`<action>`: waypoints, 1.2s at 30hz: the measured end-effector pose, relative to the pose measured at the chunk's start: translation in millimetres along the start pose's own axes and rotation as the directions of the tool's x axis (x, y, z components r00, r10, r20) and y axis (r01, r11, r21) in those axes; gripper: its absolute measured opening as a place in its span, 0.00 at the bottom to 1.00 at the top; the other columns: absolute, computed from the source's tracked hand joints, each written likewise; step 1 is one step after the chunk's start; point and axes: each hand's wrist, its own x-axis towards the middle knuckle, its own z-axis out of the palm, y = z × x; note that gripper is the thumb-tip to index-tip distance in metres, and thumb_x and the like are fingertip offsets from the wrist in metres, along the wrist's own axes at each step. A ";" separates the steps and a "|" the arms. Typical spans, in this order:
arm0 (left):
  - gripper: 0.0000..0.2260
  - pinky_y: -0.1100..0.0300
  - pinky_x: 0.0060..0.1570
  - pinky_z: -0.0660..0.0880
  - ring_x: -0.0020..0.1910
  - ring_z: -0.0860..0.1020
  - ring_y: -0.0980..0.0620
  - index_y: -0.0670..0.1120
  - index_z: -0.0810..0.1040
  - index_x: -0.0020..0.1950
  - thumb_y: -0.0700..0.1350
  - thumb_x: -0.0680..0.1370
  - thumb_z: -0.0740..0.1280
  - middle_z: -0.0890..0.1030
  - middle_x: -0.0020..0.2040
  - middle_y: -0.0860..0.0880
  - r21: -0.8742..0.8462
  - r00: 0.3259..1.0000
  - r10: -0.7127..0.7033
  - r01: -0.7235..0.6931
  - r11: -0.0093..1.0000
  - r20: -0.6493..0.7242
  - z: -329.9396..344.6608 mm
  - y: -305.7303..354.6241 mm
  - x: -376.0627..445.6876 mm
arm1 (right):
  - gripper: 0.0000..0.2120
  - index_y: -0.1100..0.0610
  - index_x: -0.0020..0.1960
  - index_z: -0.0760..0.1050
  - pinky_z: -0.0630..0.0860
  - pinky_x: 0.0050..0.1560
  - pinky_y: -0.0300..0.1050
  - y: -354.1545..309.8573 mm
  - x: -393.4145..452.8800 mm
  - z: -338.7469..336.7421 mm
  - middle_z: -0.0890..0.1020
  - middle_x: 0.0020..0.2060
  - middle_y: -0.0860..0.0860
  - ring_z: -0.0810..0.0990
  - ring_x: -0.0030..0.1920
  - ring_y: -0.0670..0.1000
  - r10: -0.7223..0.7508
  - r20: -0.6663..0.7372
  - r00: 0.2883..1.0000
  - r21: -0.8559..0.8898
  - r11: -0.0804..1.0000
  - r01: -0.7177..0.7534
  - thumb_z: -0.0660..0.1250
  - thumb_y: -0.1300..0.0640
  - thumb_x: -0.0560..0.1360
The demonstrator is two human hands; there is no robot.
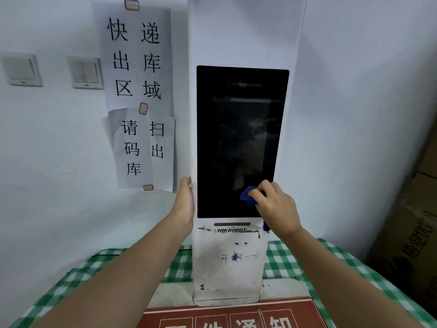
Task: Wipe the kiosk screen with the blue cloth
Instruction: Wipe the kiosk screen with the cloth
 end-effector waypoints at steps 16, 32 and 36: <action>0.18 0.74 0.12 0.63 0.13 0.71 0.64 0.51 0.69 0.35 0.49 0.82 0.47 0.73 0.16 0.58 -0.104 0.999 -0.033 0.037 0.994 0.037 2.5 4.2 -8.0 | 0.11 0.58 0.41 0.78 0.63 0.19 0.39 8.6 -7.5 -3.3 0.76 0.38 0.52 0.73 0.35 0.54 0.004 0.000 1.000 -0.003 1.000 -0.004 0.70 0.71 0.63; 0.18 0.75 0.12 0.63 0.13 0.71 0.66 0.52 0.69 0.36 0.48 0.82 0.47 0.75 0.20 0.58 -0.085 0.999 -0.023 0.026 0.996 0.042 0.9 4.5 -10.1 | 0.18 0.60 0.42 0.77 0.59 0.20 0.39 20.4 -19.0 -6.2 0.75 0.38 0.54 0.73 0.35 0.54 0.106 0.033 0.994 -0.018 0.994 -0.106 0.73 0.75 0.56; 0.18 0.75 0.12 0.63 0.13 0.71 0.66 0.52 0.68 0.36 0.48 0.83 0.47 0.74 0.29 0.56 -0.094 0.999 -0.021 0.024 0.995 0.041 3.1 4.7 -11.7 | 0.16 0.60 0.47 0.78 0.69 0.20 0.43 15.8 10.6 -17.3 0.75 0.40 0.55 0.74 0.40 0.56 0.319 -0.084 0.944 0.097 0.945 -0.311 0.69 0.74 0.63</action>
